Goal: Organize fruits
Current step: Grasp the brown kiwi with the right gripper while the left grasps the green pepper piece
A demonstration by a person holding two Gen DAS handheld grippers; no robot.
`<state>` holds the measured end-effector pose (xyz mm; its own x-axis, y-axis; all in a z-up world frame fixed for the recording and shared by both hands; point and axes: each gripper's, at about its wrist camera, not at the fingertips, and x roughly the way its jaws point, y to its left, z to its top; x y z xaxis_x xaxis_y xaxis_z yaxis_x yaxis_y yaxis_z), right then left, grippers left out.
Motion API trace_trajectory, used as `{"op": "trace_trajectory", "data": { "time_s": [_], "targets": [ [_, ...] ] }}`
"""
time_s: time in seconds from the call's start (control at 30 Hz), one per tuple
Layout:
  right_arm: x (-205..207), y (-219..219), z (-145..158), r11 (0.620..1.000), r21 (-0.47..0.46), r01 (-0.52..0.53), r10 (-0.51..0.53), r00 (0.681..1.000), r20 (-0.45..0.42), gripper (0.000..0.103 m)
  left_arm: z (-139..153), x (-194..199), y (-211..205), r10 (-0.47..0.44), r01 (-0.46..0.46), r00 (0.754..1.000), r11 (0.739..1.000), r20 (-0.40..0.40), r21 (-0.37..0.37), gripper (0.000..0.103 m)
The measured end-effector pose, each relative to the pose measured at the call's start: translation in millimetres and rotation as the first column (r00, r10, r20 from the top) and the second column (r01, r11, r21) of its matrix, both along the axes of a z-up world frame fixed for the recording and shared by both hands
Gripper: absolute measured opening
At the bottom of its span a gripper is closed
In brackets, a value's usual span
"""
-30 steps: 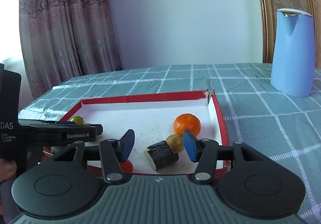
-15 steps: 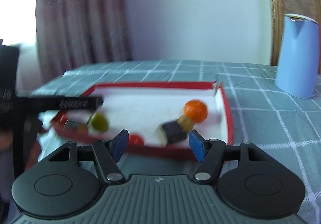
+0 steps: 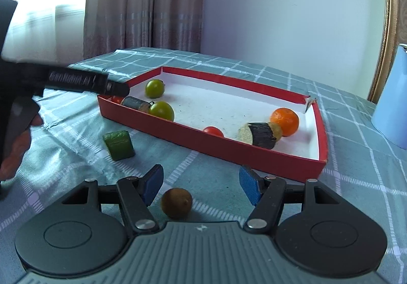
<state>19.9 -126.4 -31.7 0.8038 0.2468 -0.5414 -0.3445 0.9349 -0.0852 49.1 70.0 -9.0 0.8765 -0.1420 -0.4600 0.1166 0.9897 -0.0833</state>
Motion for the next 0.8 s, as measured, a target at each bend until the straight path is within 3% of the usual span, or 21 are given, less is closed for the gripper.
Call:
{"op": "trace_trajectory", "data": {
  "time_s": [0.1,0.27,0.53,0.8],
  "targets": [
    [-0.8,2.8,-1.0,1.0,-0.012,-0.018,0.018,1.0,-0.001,0.065,-4.7,-10.1,-8.2,-0.053,0.053,0.999,0.997,-0.006,0.048,0.094],
    [2.4,8.3,-4.7,0.999,-0.04,-0.037,0.036,0.999,-0.035,0.052,-10.9,-11.3,-20.4,-0.11,0.113,0.993,0.989,-0.043,0.094,0.095],
    [0.1,11.2,-6.5,0.996,-0.053,-0.07,0.067,0.997,-0.048,0.034,-12.5,-11.6,-23.1,-0.168,0.173,0.984,0.981,-0.067,0.086,0.094],
    [-0.3,10.4,-5.7,0.995,-0.061,-0.08,0.077,0.996,-0.052,0.034,-12.7,-17.2,-32.5,-0.231,0.236,0.971,0.964,-0.059,0.124,0.095]
  ]
}}
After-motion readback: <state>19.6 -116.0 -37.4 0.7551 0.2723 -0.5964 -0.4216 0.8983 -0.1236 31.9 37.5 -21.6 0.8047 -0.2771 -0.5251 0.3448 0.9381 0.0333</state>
